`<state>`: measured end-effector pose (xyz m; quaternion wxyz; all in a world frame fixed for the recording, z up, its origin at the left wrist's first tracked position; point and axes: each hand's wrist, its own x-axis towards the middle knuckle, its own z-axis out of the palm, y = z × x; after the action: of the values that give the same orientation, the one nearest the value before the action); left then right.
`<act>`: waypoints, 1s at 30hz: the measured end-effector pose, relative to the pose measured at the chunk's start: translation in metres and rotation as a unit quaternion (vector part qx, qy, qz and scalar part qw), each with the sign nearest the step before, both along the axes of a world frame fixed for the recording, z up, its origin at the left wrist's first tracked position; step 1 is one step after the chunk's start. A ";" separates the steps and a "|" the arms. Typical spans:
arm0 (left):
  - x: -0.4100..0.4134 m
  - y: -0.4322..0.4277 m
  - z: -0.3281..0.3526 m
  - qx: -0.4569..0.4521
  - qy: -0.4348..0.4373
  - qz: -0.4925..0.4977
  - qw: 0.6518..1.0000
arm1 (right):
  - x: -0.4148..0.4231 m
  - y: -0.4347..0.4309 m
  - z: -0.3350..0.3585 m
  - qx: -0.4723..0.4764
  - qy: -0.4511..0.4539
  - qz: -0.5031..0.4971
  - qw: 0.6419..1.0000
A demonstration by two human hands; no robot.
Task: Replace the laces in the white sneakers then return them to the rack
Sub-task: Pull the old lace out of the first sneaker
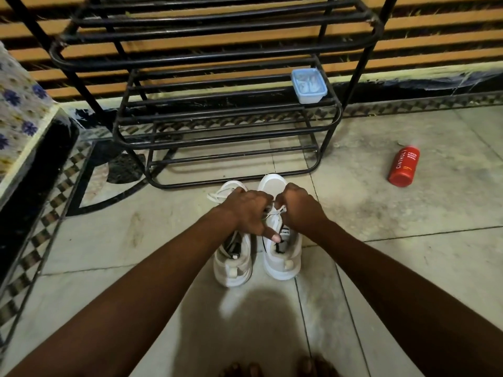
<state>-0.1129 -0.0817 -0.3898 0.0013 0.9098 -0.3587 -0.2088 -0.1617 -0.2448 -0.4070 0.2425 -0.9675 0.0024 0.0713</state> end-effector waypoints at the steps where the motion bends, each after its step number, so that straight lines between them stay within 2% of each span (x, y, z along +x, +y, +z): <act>1: -0.001 0.000 0.000 0.003 -0.001 0.002 1.000 | 0.003 0.000 -0.002 -0.005 0.005 0.004 1.000; 7: -0.002 -0.008 -0.001 0.043 -0.028 -0.011 0.999 | 0.014 -0.003 -0.016 -0.033 -0.015 0.041 0.998; 9: 0.000 -0.010 -0.001 0.054 -0.025 -0.006 0.998 | 0.016 -0.007 -0.018 -0.010 -0.039 0.007 0.999; 10: 0.000 -0.010 -0.001 0.059 -0.024 -0.005 0.998 | 0.017 -0.010 -0.020 0.034 -0.045 -0.048 0.997; 11: 0.000 -0.011 -0.001 0.063 -0.026 -0.006 0.998 | 0.018 -0.016 -0.020 0.117 -0.038 -0.132 0.984; 12: -0.002 -0.012 -0.002 0.066 -0.029 -0.009 0.997 | 0.018 -0.020 -0.018 0.231 -0.017 -0.227 0.946; 13: -0.003 -0.014 -0.002 0.069 -0.032 -0.013 0.997 | 0.016 -0.023 -0.018 0.350 0.013 -0.301 0.887; 14: -0.005 -0.015 -0.003 0.071 -0.033 -0.016 0.997 | 0.013 -0.023 -0.018 0.432 0.034 -0.339 0.835; 15: -0.005 -0.016 -0.004 0.072 -0.034 -0.016 0.997 | 0.012 -0.021 -0.018 0.475 0.042 -0.347 0.808; 16: -0.005 -0.016 -0.004 0.072 -0.034 -0.015 0.997 | 0.011 -0.020 -0.019 0.488 0.045 -0.340 0.803; 18: -0.004 -0.017 -0.002 0.074 -0.034 -0.011 0.997 | 0.013 -0.020 -0.015 0.469 0.044 -0.301 0.829; 19: -0.004 -0.017 -0.002 0.076 -0.034 -0.009 0.996 | 0.016 -0.022 -0.012 0.422 0.032 -0.261 0.868; 21: -0.005 -0.017 -0.001 0.079 -0.030 -0.007 0.996 | 0.019 -0.031 -0.007 0.269 0.001 -0.148 0.952; 22: -0.006 -0.017 -0.001 0.079 -0.027 -0.005 0.996 | 0.019 -0.036 -0.006 0.201 -0.008 -0.093 0.975; 25: -0.005 -0.019 -0.001 0.078 -0.024 -0.002 0.997 | 0.020 -0.043 -0.005 0.080 -0.016 0.036 0.996; 26: -0.004 -0.019 -0.002 0.076 -0.023 0.000 0.997 | 0.021 -0.044 -0.005 0.063 -0.017 0.058 0.996; 27: -0.004 -0.018 -0.002 0.074 -0.021 0.004 0.997 | 0.021 -0.042 -0.005 0.097 -0.012 0.044 0.994; 28: -0.003 -0.018 -0.003 0.071 -0.019 0.008 0.997 | 0.022 -0.041 -0.005 0.191 -0.005 -0.016 0.981; 29: -0.003 -0.017 -0.003 0.068 -0.015 0.012 0.998 | 0.023 -0.040 -0.002 0.332 0.006 -0.124 0.935; 30: -0.003 -0.018 -0.004 0.066 -0.010 0.012 0.998 | 0.023 -0.041 -0.002 0.468 0.026 -0.239 0.851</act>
<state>-0.1156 -0.0994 -0.3937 -0.0602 0.9141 -0.3334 -0.2230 -0.1385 -0.2862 -0.4090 0.6758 -0.7072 0.2059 0.0291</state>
